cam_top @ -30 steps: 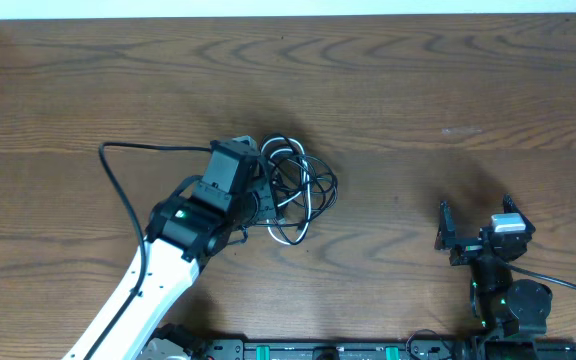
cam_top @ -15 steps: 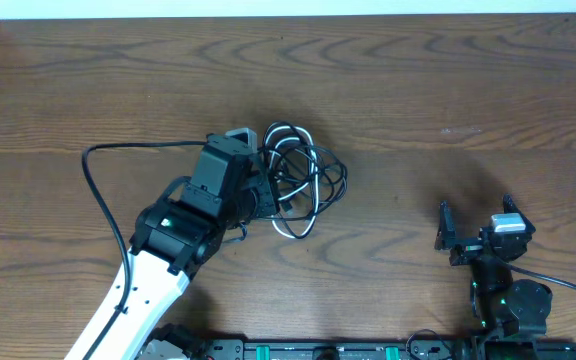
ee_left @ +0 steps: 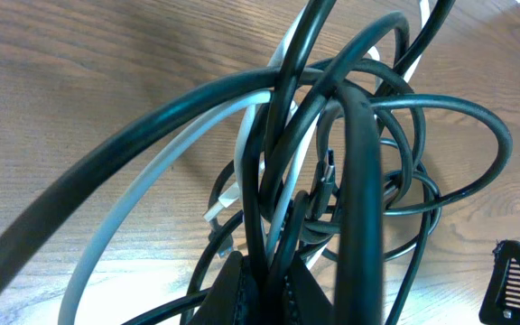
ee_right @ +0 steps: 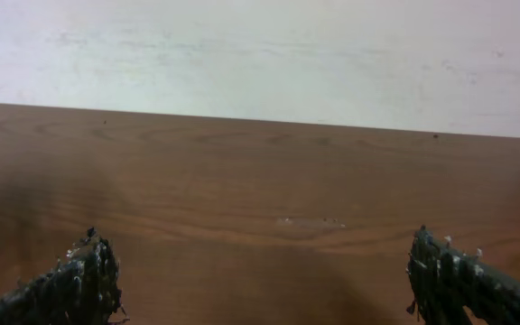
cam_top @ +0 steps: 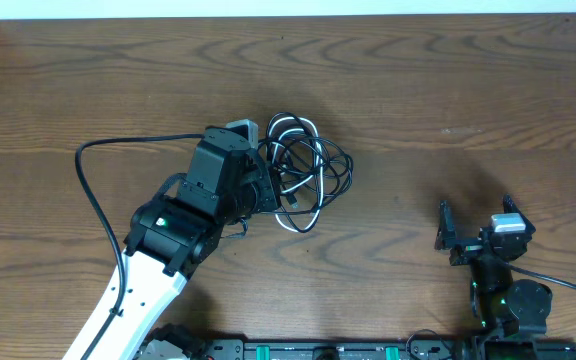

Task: Untangle cables
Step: 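Raise the held cable bundle and swing it rightward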

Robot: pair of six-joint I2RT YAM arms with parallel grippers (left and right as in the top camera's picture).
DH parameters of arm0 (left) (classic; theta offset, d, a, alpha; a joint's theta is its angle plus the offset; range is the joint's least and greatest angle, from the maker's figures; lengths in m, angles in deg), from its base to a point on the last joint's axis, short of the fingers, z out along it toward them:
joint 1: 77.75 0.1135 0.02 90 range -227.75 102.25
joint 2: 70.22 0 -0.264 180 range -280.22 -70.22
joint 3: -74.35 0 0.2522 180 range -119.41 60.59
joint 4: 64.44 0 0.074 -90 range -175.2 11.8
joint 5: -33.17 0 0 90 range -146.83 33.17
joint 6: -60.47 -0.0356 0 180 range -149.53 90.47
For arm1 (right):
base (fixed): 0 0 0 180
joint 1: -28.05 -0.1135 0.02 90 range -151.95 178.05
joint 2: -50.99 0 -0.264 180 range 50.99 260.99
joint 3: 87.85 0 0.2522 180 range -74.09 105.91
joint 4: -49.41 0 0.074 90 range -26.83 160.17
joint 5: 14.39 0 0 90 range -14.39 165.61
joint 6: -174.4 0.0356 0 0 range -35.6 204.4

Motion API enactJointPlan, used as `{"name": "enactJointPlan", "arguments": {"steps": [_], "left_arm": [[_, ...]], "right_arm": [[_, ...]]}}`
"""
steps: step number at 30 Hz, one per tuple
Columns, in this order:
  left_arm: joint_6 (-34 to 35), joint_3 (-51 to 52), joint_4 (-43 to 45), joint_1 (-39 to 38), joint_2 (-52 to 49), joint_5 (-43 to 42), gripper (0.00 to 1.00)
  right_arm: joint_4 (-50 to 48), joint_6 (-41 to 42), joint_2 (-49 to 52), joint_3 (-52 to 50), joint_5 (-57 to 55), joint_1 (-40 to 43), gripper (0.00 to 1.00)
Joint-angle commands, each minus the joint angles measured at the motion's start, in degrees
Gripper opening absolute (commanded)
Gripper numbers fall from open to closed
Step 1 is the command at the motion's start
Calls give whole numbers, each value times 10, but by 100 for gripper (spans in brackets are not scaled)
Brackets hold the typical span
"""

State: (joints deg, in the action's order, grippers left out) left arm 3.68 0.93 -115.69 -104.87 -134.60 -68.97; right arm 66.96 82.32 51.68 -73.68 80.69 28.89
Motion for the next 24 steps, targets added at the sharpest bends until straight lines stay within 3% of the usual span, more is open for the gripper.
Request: {"name": "enactJointPlan", "arguments": {"steps": [1,24], "left_arm": [[0,-23,2,1,9,-9,7],[1,-23,2,41,8,-10,8]], "right_arm": [[2,6,-4,-1,-5,3,99],[2,6,-4,-1,-5,3,99]]}}
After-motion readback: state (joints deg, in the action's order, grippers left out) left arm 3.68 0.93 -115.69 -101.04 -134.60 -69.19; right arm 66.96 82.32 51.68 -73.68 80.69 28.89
